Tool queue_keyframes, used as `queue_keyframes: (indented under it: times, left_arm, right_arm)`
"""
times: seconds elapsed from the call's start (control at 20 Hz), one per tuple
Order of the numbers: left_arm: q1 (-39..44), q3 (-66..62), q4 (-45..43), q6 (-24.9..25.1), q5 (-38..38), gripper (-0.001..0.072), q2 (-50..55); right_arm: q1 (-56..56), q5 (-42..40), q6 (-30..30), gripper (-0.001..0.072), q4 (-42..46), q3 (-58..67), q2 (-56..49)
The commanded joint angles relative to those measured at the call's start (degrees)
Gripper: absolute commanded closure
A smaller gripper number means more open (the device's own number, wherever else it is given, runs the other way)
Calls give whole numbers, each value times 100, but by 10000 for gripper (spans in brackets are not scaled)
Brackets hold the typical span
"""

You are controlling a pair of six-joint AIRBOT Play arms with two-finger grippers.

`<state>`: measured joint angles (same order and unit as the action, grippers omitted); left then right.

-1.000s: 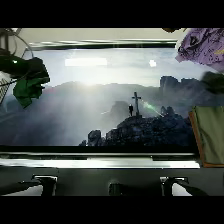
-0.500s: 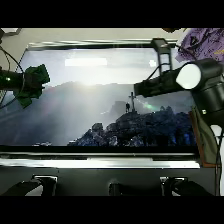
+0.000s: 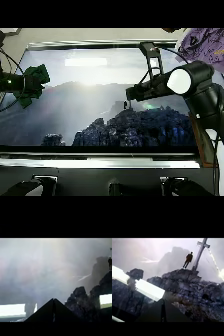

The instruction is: Fold the clothes and pants, and hang the long-sleeved shirts on hangers.

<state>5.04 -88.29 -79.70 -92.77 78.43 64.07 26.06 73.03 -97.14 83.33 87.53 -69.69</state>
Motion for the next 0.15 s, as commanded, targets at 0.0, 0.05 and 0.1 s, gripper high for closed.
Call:
queue_keyframes:
  times: [0.0,0.05,0.1]
  left_arm:
    - [4,7,-7,0,-7,688,-4]
    - [4,7,-7,0,-7,688,-4]
    - [4,7,-7,0,-7,688,-4]
  right_arm:
    - [15,7,-15,684,-13,7,4]
    - [15,7,-15,684,-13,7,4]
    - [15,7,-13,684,-13,7,4]
